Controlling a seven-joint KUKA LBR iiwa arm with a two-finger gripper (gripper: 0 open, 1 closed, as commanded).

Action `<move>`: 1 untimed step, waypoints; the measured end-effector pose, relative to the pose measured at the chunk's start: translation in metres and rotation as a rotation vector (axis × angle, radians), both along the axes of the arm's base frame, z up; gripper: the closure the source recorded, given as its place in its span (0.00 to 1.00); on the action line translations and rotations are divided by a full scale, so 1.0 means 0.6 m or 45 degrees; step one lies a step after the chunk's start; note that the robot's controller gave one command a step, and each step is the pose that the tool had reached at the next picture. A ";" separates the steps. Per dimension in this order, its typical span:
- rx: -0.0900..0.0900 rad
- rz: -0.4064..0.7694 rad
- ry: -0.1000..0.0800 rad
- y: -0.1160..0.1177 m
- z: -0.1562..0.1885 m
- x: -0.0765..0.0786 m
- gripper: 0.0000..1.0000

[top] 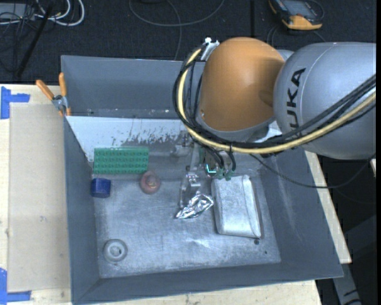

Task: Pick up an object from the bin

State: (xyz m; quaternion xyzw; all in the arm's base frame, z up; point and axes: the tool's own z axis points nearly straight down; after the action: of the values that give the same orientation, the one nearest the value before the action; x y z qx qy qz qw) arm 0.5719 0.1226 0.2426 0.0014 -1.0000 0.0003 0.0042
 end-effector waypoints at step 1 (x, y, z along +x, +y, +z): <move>-0.003 -0.079 0.001 -0.068 -0.160 0.000 0.00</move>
Offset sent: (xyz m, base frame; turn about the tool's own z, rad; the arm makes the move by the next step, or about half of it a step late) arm 0.0022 -0.0395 -0.0907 0.0591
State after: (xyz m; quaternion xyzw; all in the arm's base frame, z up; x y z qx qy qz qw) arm 0.5721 0.0815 0.1464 -0.0298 -0.9995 0.0013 0.0047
